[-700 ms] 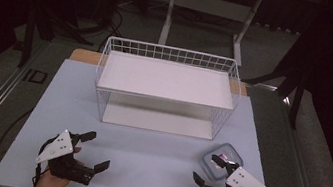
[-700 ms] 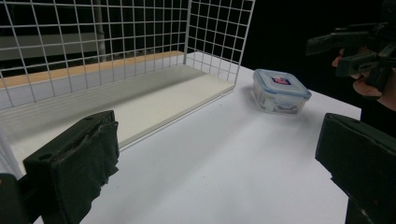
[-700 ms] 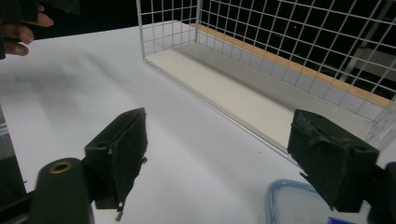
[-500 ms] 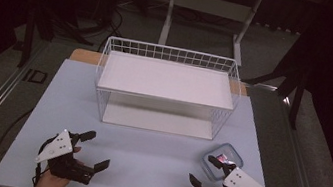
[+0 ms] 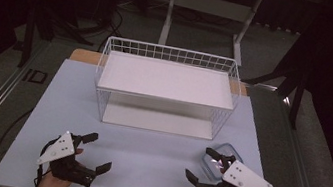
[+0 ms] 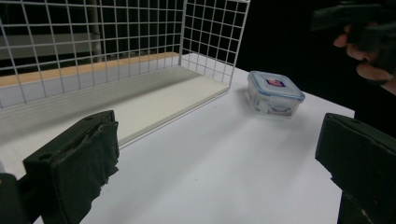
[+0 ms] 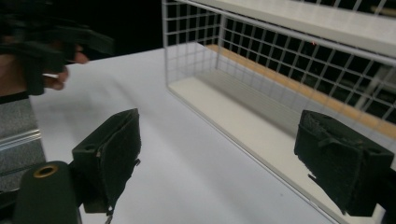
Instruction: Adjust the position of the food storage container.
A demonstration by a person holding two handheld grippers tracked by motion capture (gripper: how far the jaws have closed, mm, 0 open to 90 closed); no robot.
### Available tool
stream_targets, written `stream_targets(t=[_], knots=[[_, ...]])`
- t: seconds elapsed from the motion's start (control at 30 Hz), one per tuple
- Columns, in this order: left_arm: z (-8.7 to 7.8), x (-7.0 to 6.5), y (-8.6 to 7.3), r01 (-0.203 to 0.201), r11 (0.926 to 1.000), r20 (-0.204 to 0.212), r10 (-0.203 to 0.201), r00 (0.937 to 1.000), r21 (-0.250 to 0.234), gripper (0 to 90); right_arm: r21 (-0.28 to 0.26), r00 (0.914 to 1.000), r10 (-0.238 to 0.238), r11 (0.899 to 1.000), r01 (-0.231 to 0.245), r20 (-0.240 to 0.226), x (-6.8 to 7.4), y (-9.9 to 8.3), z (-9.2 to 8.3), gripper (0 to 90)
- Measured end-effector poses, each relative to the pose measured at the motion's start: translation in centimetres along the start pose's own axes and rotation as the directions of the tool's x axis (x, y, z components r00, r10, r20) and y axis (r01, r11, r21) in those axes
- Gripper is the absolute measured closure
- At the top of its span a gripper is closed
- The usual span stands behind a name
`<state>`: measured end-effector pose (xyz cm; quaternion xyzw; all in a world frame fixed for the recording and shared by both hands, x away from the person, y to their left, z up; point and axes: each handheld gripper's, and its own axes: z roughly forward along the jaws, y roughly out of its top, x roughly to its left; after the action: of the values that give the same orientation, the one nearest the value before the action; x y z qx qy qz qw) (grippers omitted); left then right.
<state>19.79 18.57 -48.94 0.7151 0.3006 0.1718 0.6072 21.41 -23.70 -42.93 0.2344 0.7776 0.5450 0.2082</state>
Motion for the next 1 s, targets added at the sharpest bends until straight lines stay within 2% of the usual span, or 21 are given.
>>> stream_targets(t=[0.07,0.1,0.2,0.3,0.5,0.57,0.63,0.7,0.8,0.93,1.0], knots=[[0.1,0.0,0.0,-0.006,1.0,0.0,0.006,1.0,0.003,0.4,0.012,0.9998,0.011,1.0,-0.011,0.019,-0.7,0.0,0.3,14.0],[0.1,0.0,0.0,-0.008,1.0,-0.002,0.008,1.0,0.003,0.4,0.001,0.9998,0.018,1.0,-0.018,0.011,-1.1,-0.1,0.4,13.9],[0.0,0.0,-0.1,-0.011,0.9999,-0.008,0.011,0.9999,0.009,0.4,-0.007,0.9978,0.058,0.998,-0.058,0.034,-2.2,-0.5,0.6,14.6],[0.0,0.0,0.0,-0.005,1.0,-0.006,0.005,1.0,0.004,0.4,0.012,0.9953,0.072,0.997,-0.073,0.065,-3.4,-1.0,0.5,18.5],[0.1,-0.1,0.0,-0.007,1.0,-0.001,0.007,1.0,0.007,0.4,0.036,0.9838,0.126,0.991,-0.131,0.128,-6.6,-2.2,-0.2,29.3],[0.1,-0.1,-0.1,-0.006,1.0,0.002,0.006,1.0,0.007,0.4,0.054,0.979,0.123,0.99,-0.133,0.163,-7.6,-2.6,-0.5,36.7],[0.2,-0.1,-0.1,-0.012,0.9998,-0.001,0.012,0.9999,0.014,0.4,0.073,0.9708,0.107,0.989,-0.125,0.215,-8.6,-3.2,-0.7,43.4],[0.2,-0.1,-0.1,-0.02,0.9996,-0.003,0.02,0.9998,0.018,0.4,0.087,0.9618,0.113,0.986,-0.139,0.249,-9.6,-3.8,-1.0,48.6],[0.2,-0.1,-0.1,-0.017,0.9997,-0.001,0.017,0.9999,0.017,0.4,0.114,0.9518,0.11,0.982,-0.148,0.286,-10.9,-4.6,-1.3,59.3],[0.3,-0.1,-0.1,-0.012,0.9998,0.002,0.012,0.9999,0.017,0.4,0.145,0.9333,0.103,0.976,-0.161,0.344,-12.3,-5.7,-1.7,71.9],[0.3,0.0,-0.1,-0.011,0.9998,0.002,0.011,0.9999,0.017,0.4,0.166,0.9287,0.11,0.97,-0.178,0.354,-12.9,-6.3,-1.8,80.0]])
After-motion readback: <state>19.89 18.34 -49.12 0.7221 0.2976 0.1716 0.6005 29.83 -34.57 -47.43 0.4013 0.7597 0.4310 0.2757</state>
